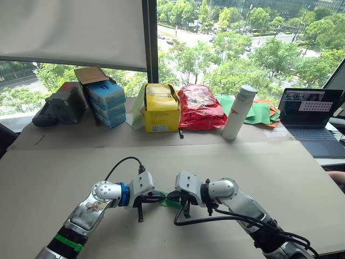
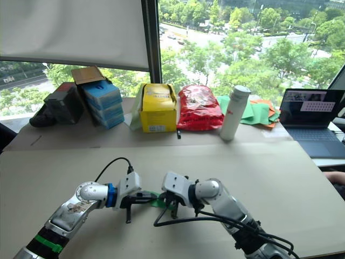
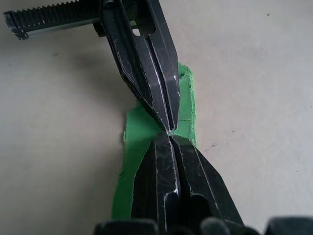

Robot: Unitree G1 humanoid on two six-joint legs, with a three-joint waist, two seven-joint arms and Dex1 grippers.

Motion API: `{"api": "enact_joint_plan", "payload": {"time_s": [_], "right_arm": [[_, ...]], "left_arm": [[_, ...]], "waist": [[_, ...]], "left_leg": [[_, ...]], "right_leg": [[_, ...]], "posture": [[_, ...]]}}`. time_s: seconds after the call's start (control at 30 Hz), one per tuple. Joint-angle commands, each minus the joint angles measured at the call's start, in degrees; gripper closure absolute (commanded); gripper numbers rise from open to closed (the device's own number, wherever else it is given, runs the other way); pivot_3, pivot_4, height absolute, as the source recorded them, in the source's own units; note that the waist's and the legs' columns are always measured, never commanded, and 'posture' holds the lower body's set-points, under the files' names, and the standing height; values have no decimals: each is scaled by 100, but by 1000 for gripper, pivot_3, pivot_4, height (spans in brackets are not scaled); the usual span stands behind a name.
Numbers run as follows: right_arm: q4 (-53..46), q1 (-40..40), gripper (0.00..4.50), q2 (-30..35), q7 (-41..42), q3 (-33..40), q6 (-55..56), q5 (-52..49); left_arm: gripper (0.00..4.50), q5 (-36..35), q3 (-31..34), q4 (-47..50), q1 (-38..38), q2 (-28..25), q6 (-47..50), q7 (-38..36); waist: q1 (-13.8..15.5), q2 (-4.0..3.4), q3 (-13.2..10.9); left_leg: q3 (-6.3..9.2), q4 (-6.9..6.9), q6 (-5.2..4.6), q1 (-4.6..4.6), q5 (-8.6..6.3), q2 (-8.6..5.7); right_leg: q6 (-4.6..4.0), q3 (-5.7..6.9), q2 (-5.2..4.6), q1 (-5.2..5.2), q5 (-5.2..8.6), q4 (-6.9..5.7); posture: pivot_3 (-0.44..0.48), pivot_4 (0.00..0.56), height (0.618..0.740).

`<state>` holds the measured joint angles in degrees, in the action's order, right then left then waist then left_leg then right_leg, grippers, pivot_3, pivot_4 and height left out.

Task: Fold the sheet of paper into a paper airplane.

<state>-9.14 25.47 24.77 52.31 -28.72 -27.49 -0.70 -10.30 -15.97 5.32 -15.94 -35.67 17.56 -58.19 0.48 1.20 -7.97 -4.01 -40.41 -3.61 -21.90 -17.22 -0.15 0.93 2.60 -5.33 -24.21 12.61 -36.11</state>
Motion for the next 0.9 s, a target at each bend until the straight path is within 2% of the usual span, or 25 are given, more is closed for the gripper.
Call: {"api": "enact_joint_plan", "payload": {"time_s": [0.03,0.47,0.67,0.9], "right_arm": [[133,72,4460,10,-131,-22,-231,172],[479,146,4460,19,-277,-166,-771,288],[539,24,4460,356,-133,-523,-1036,483],[739,-110,4460,588,-160,-527,-952,520]], "left_arm": [[4500,211,-86,-62,68,-26,134,106],[4500,307,-122,-129,-4,6,128,127],[4500,382,-159,-243,-50,4,162,188],[4500,448,-241,-312,-5,-4,139,196]], "waist": [[0,0,0],[-6,-5,5],[12,-22,34],[38,-44,73]], "left_leg": [[0,0,0,1,0,0],[1,0,0,15,0,2],[2,2,-6,31,-4,2],[4,6,-19,57,-13,0]], "right_leg": [[0,0,0,0,0,0],[-1,-4,-4,9,-1,-4],[-1,-2,-10,21,0,1],[0,-4,-32,34,0,16]], "posture": [[0,150,740],[0,150,740],[0,150,740],[0,150,740]]}}
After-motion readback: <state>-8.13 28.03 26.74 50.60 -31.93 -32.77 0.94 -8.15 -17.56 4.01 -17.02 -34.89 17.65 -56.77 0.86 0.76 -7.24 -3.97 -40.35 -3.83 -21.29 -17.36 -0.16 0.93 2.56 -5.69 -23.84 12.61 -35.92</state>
